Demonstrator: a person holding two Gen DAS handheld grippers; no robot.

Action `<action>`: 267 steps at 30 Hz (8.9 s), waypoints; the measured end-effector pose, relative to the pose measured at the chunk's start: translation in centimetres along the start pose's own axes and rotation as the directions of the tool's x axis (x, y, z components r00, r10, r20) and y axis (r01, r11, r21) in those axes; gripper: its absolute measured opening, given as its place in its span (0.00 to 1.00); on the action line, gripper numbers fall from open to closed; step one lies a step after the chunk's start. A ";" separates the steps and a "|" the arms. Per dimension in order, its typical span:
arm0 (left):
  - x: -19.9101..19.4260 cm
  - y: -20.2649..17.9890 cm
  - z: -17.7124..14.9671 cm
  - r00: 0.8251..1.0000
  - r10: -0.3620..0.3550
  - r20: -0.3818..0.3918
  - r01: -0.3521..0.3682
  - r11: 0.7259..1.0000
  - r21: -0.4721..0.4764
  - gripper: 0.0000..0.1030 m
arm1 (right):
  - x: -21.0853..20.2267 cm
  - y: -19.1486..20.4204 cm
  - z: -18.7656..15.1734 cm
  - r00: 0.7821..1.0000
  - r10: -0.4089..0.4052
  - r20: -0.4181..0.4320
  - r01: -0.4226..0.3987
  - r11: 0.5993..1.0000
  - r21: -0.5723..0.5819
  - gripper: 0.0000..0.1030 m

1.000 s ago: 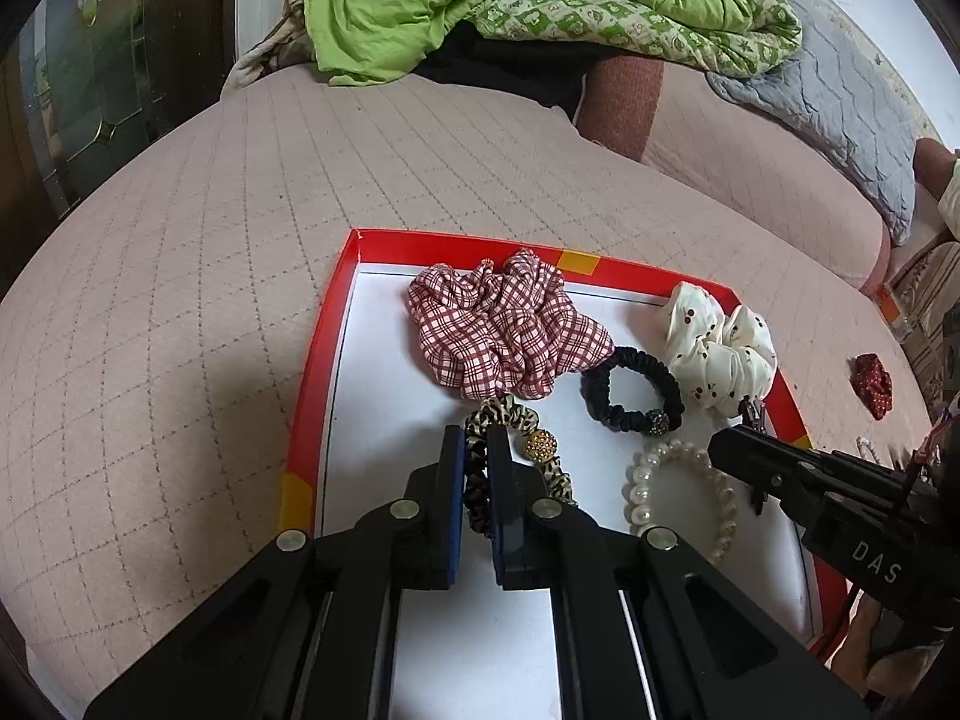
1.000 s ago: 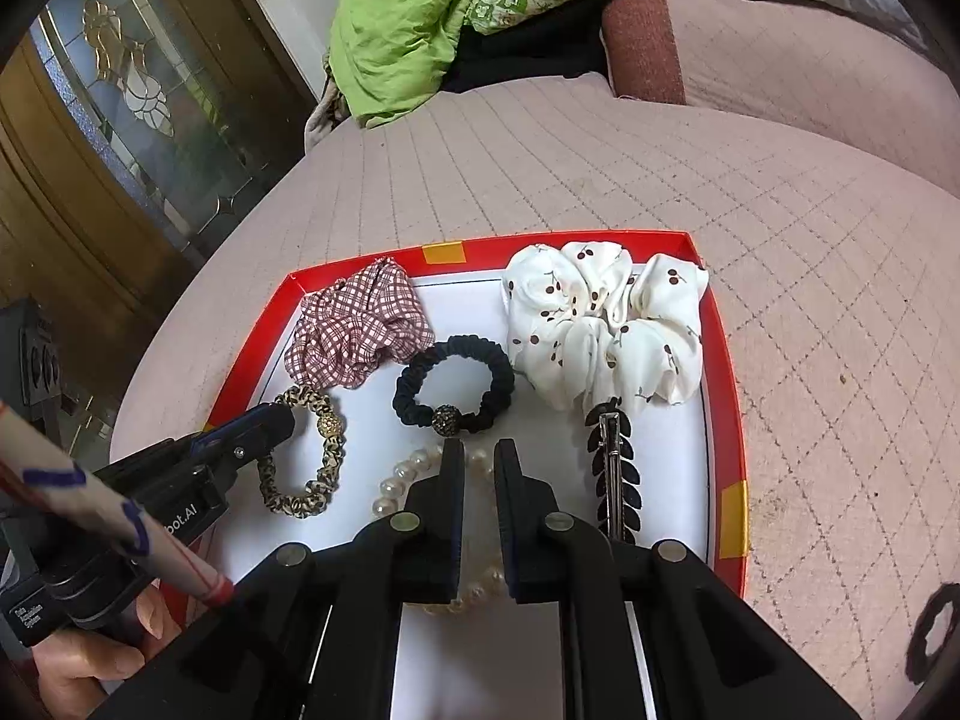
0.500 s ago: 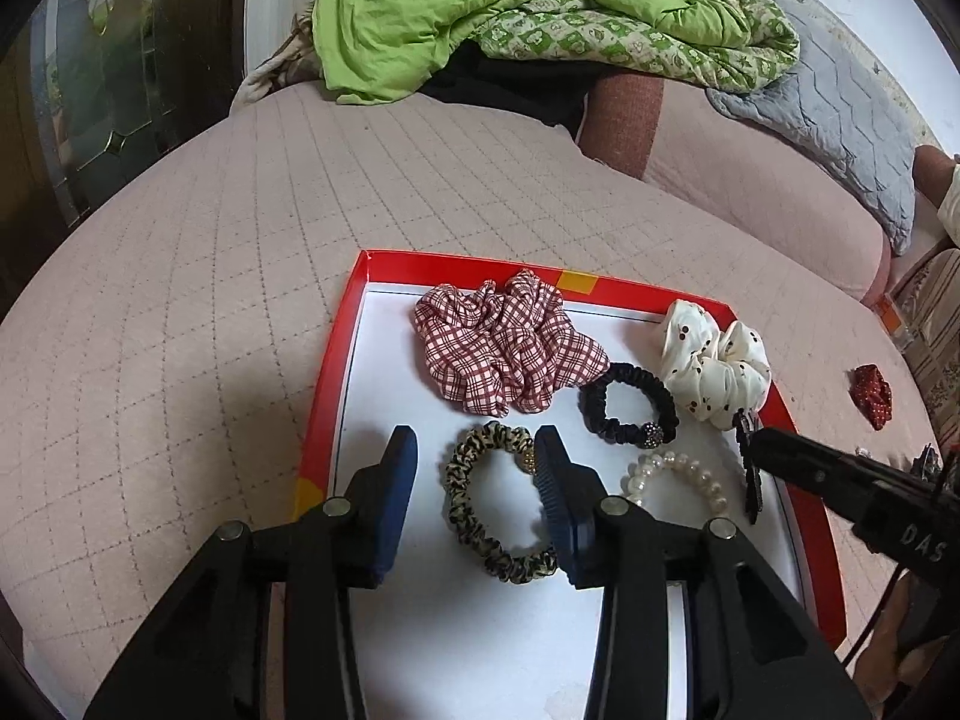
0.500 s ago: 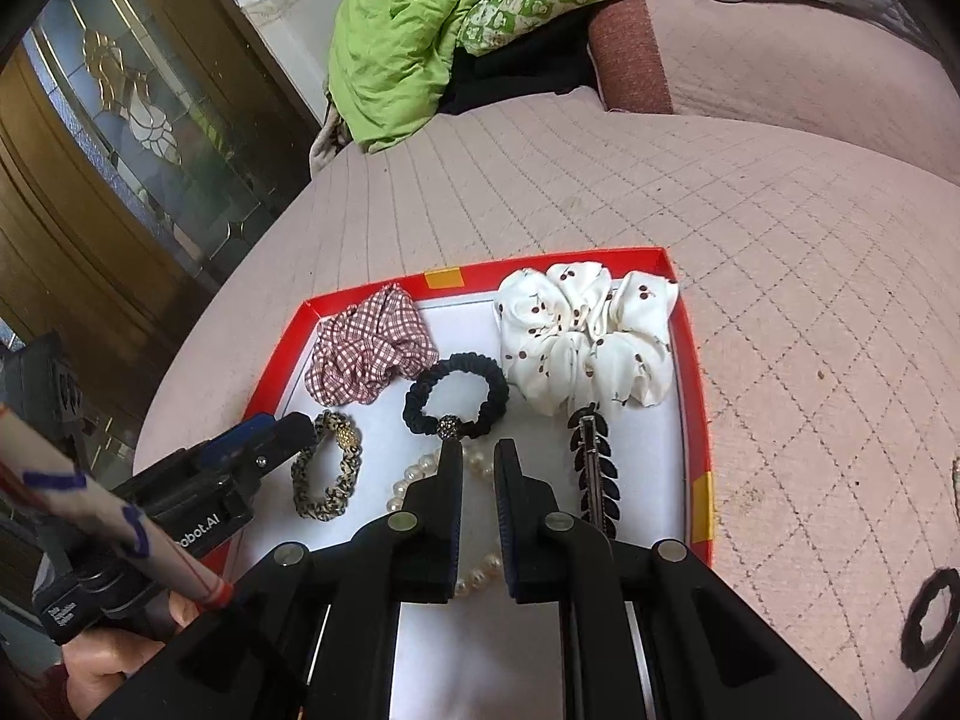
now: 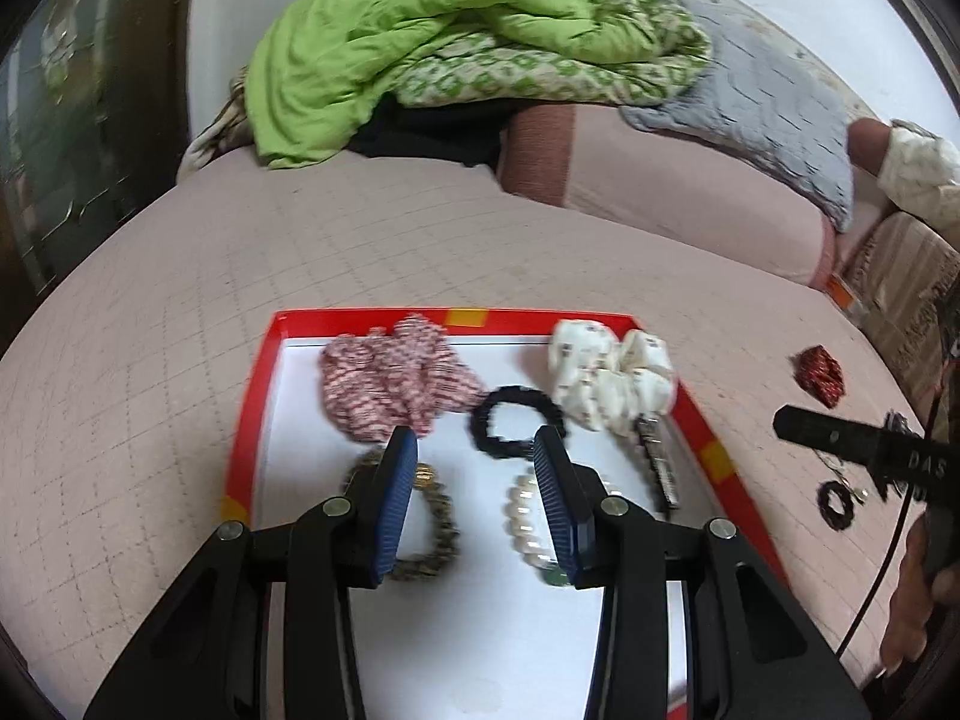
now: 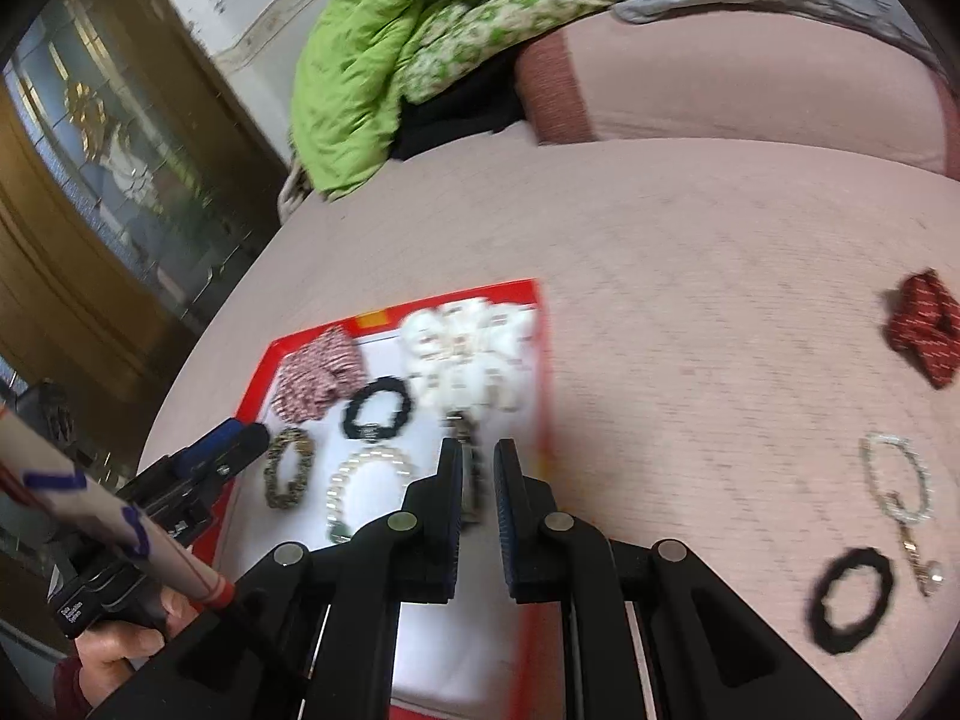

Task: Organize jewelry
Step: 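Grasp the black wavy hair tie with left tool while right moves to the pearl pendant, then grasp the pearl pendant on gold chain with right tool while left holds the hair tie, then carry the black hair tie and pearl pendant over the red tray with both tools, then lower the hair tie into the tray with left tool while right releases the pendant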

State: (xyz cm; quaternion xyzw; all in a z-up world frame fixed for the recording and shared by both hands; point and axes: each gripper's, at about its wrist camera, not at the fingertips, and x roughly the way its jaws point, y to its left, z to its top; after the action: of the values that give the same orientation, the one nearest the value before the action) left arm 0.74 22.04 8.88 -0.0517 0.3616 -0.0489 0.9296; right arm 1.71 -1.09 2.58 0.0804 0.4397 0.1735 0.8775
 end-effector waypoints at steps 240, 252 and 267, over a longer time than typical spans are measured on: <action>0.0 0.2 -5.9 0.977 0.052 -0.208 -0.054 0.999 -0.003 0.07 | 3.6 5.4 -6.9 0.982 -0.025 -0.186 -0.017 0.975 -0.220 0.16; -0.1 -0.1 -6.0 0.976 0.061 -0.211 -0.062 0.998 0.006 0.28 | 3.5 5.5 -7.1 0.980 -0.024 -0.196 -0.021 0.974 -0.224 0.16; -0.5 -0.1 -6.2 0.972 0.072 -0.222 -0.072 0.997 0.009 0.34 | 3.3 5.6 -7.4 0.978 -0.037 -0.204 -0.011 0.973 -0.232 0.21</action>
State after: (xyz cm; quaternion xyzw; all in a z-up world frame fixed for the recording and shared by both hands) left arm -3.86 21.61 4.68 -0.0323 0.4649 -0.0208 0.8845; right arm -3.66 5.22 -2.67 -0.0440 0.5057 0.2251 0.8316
